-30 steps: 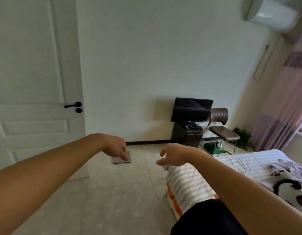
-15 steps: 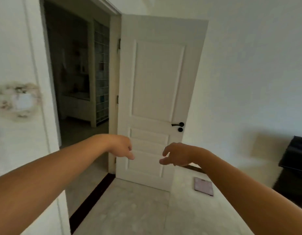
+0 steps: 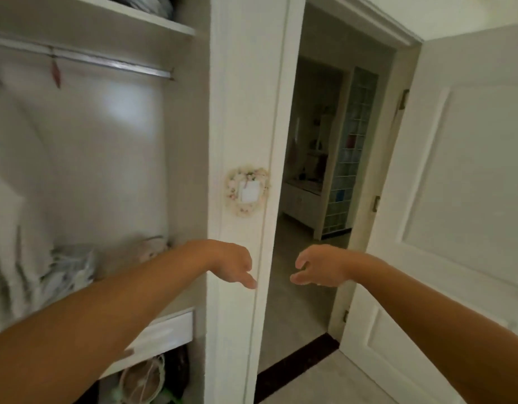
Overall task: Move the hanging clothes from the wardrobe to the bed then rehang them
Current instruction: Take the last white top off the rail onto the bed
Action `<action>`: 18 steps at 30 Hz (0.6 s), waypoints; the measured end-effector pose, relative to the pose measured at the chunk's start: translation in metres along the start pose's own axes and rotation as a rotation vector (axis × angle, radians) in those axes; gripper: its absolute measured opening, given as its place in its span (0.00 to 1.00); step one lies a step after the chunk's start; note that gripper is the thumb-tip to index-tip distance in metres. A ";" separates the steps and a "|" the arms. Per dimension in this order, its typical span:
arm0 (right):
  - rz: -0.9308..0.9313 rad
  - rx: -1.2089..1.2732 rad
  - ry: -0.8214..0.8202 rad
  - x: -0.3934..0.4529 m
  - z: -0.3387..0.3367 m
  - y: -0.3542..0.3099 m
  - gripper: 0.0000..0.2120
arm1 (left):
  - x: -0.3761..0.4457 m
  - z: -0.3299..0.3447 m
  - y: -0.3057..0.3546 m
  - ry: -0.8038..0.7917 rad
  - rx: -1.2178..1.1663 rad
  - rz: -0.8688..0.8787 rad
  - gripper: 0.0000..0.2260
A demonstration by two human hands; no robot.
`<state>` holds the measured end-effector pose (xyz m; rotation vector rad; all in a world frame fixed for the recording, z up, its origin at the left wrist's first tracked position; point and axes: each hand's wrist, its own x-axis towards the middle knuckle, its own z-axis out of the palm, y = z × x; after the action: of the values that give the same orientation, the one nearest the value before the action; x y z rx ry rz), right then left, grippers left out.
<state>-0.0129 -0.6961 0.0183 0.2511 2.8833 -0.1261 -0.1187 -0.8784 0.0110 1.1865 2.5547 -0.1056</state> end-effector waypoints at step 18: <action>-0.553 -0.139 -0.008 0.163 -0.046 -0.198 0.22 | -0.100 0.003 -0.227 0.157 -0.232 -0.614 0.27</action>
<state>-0.2155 -0.8600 0.0344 -0.5726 2.8541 -0.0221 -0.2290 -1.1004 0.0245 0.3129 2.8826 0.1479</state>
